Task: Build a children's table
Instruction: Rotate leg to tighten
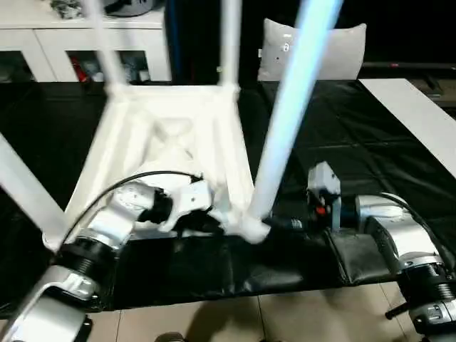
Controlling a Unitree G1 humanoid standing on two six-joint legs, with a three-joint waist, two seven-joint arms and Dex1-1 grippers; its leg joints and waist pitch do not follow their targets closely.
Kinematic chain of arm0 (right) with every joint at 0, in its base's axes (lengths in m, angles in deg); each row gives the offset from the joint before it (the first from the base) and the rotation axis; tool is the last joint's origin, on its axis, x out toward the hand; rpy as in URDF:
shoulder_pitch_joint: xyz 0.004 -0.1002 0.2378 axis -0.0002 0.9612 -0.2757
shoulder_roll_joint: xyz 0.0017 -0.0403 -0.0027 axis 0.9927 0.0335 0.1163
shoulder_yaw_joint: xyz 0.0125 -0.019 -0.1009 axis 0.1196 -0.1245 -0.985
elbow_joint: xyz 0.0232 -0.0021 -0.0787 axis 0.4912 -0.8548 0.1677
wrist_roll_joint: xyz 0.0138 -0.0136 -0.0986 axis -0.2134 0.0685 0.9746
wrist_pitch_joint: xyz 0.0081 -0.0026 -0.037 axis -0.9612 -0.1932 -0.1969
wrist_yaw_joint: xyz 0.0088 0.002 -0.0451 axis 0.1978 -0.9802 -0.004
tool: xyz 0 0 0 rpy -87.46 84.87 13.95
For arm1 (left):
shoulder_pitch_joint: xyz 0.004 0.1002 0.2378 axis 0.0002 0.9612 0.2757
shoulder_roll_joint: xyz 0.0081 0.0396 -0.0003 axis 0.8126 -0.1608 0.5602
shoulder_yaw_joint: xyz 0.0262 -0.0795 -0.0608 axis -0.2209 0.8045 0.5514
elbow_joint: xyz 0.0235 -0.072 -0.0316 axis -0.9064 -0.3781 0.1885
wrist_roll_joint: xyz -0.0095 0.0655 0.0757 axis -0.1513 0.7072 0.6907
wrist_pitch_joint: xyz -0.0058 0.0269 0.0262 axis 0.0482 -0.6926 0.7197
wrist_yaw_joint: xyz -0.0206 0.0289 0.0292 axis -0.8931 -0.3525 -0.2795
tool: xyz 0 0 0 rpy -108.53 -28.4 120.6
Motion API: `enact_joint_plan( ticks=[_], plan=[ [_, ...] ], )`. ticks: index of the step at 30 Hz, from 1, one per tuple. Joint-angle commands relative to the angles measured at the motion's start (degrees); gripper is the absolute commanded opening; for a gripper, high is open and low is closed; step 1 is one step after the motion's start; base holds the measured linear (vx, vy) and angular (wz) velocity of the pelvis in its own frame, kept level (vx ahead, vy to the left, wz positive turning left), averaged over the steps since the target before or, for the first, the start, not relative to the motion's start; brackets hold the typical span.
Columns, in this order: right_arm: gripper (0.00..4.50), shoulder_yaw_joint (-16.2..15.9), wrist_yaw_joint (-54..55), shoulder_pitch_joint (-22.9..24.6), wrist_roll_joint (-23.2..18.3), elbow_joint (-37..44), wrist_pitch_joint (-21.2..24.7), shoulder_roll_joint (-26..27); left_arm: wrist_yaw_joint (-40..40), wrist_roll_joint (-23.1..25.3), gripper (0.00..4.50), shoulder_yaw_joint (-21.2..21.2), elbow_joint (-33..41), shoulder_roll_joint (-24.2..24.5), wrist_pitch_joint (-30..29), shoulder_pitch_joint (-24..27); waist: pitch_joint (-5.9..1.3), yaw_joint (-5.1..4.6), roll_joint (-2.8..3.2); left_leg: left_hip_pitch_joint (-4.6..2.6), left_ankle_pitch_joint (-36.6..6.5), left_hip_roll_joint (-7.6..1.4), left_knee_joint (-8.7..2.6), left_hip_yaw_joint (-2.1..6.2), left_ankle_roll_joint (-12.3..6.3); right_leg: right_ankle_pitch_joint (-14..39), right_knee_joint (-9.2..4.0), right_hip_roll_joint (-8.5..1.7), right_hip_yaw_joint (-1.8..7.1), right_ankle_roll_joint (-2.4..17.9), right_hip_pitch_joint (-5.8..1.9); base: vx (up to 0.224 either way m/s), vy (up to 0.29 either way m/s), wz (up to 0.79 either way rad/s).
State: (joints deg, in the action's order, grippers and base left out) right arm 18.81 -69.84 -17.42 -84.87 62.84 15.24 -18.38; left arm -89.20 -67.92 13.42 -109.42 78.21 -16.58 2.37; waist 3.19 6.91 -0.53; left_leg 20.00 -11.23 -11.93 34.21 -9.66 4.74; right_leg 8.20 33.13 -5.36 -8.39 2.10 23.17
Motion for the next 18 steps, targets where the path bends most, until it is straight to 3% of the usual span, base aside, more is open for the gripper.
enact_joint_plan(
  ticks=[1, 12, 18],
  plan=[
    [3.03, -0.5, -1.4, -0.1, -0.7, 0.5, 0.6, -0.6, -3.5, 0.4, 0.0, -3.0, 1.5, -0.2, 1.7, -0.6, -4.17, -0.08, -0.14, -0.42, -11.4, -2.04, -4.11, 0.09, -2.79, 20.5, -3.83, -4.02, 3.75, 8.0, -3.28, 0.0, 0.0, 0.0],
    [2.04, -1.6, -3.2, -1.1, -2.0, -1.4, 2.9, 1.8, -4.1, 1.4, 0.0, -3.5, 0.4, -0.1, 3.9, -0.6, -4.22, 0.52, -0.28, -0.35, -10.5, -2.03, -4.12, 0.09, -2.4, 21.1, -3.75, -4.02, 3.71, 7.3, -3.33, 0.0, 0.0, 0.0],
    [1.95, -0.9, -2.0, 0.1, -3.4, 0.5, 5.5, 2.8, -2.2, 1.5, 0.0, -2.6, 0.0, -0.1, 3.2, -0.5, -4.24, 0.68, -0.3, -0.31, -10.4, -2.0, -4.13, 0.11, -2.01, 21.8, -3.83, -4.08, 3.69, 6.6, -3.33, 0.0, 0.0, 0.0]
  ],
)
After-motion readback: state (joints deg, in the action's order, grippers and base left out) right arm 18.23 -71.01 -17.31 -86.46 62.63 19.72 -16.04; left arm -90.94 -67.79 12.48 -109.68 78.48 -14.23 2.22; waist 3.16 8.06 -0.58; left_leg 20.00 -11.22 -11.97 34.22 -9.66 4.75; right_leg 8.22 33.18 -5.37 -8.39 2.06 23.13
